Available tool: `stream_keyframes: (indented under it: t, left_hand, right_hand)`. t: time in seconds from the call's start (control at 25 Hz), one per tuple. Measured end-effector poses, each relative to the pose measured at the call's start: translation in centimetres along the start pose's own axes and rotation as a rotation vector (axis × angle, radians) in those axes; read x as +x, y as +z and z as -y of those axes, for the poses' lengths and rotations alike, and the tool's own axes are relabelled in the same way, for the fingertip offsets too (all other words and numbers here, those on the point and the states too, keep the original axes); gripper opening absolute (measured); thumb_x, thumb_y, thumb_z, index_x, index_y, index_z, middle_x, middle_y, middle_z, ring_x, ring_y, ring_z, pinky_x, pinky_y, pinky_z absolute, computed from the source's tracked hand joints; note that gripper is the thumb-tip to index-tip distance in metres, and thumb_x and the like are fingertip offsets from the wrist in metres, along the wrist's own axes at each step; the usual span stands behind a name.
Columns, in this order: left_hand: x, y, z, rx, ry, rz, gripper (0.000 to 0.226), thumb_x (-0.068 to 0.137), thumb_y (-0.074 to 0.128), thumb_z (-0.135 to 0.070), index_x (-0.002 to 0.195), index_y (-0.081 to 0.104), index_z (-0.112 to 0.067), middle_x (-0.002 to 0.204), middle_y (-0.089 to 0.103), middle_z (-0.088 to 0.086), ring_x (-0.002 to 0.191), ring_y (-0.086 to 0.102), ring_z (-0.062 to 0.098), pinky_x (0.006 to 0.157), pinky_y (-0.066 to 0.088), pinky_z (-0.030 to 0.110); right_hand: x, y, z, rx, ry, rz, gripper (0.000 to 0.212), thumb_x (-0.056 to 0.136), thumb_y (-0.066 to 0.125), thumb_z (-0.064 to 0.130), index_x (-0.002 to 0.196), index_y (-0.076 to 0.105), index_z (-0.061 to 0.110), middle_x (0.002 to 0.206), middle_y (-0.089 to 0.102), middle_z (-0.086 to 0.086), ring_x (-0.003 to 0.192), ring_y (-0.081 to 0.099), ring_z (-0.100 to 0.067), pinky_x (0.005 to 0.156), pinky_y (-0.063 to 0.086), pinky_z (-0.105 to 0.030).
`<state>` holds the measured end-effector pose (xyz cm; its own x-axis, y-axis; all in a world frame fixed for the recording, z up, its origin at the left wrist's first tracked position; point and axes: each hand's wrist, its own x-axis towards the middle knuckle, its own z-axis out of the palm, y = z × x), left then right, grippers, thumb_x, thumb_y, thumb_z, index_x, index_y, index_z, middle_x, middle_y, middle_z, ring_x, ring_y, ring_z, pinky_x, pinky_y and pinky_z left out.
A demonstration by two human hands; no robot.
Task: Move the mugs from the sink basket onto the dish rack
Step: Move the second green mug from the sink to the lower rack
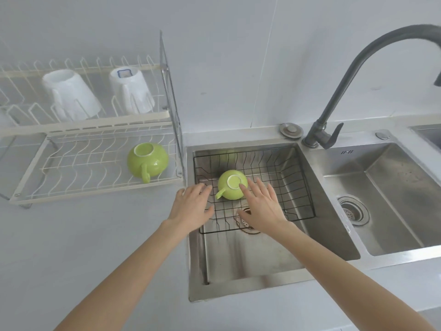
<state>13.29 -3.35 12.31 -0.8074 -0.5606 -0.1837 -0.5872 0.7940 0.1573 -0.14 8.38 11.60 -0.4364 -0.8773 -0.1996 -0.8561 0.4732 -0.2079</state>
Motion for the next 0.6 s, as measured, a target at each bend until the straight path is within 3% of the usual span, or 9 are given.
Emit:
stream_keyframes:
  t: [0.6]
  left_hand:
    - [7.1,3.7,-3.9,-0.074,-0.137,0.122,0.055,0.091,0.04,-0.035,0.141,0.026,-0.015,0.146,0.036,0.005,0.132,0.037,0.025,0.107,0.032,0.041]
  right_hand:
    - [4.7,1.8,-8.3,0.124,0.013,0.175,0.067,0.091,0.048,0.033,0.146,0.013,0.018,0.158,0.01,-0.01,0.147,0.005,-0.025,0.12,0.009,-0.038]
